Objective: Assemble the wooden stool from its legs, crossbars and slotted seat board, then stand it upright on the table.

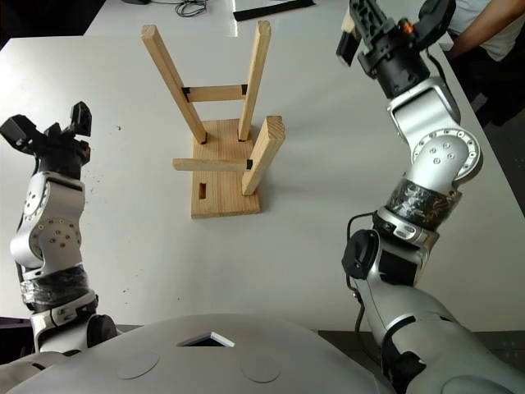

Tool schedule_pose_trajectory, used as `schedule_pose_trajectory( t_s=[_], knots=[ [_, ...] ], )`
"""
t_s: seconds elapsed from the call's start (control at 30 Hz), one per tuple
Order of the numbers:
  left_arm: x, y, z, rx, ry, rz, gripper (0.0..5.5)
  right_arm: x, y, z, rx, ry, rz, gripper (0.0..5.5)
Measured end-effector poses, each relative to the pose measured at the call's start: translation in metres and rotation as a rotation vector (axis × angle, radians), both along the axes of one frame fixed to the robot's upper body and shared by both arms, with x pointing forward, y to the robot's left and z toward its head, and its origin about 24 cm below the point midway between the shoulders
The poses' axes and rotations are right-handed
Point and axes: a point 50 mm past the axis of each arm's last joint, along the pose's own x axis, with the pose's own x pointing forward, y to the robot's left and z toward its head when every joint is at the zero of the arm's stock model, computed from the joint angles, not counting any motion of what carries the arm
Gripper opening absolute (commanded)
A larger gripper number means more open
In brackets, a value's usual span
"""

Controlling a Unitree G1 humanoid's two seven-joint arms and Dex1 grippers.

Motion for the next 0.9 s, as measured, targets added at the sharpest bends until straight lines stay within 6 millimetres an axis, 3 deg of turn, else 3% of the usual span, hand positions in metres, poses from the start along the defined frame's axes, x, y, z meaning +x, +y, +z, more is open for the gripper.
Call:
schedule_pose_trajectory(
  t_s=[0.1, 0.17, 0.23, 0.43, 0.6, 0.77, 0.9],
  knots=[
    [0.020, 0.012, 0.058, 0.234, -0.088, 0.023, 4.12, -0.002, 0.038, 0.046, -0.123, -0.214, 0.147, 2.06],
    [0.025, 0.003, 0.097, 0.356, -0.185, -0.056, 4.12, -0.007, 0.061, 0.049, -0.260, -0.278, 0.242, 2.06],
    [0.029, -0.011, 0.122, 0.389, -0.245, -0.148, 4.12, -0.010, 0.069, 0.048, -0.324, -0.310, 0.299, 2.06],
    [0.039, -0.063, 0.164, 0.187, -0.413, -0.542, 4.12, -0.022, 0.079, 0.075, -0.393, -0.445, 0.522, 2.06],
    [0.009, -0.108, 0.198, -0.059, -0.720, -1.104, 4.12, -0.030, 0.062, 0.079, -0.428, -0.463, 0.735, 2.06],
    [-0.018, -0.122, 0.207, -0.147, -0.863, -1.379, 4.12, -0.037, 0.046, 0.081, -0.421, -0.518, 0.875, 2.06],
    [-0.032, -0.123, 0.207, -0.163, -0.893, -1.462, 4.12, -0.048, 0.043, 0.078, -0.460, -0.530, 0.967, 2.06]
  ],
)
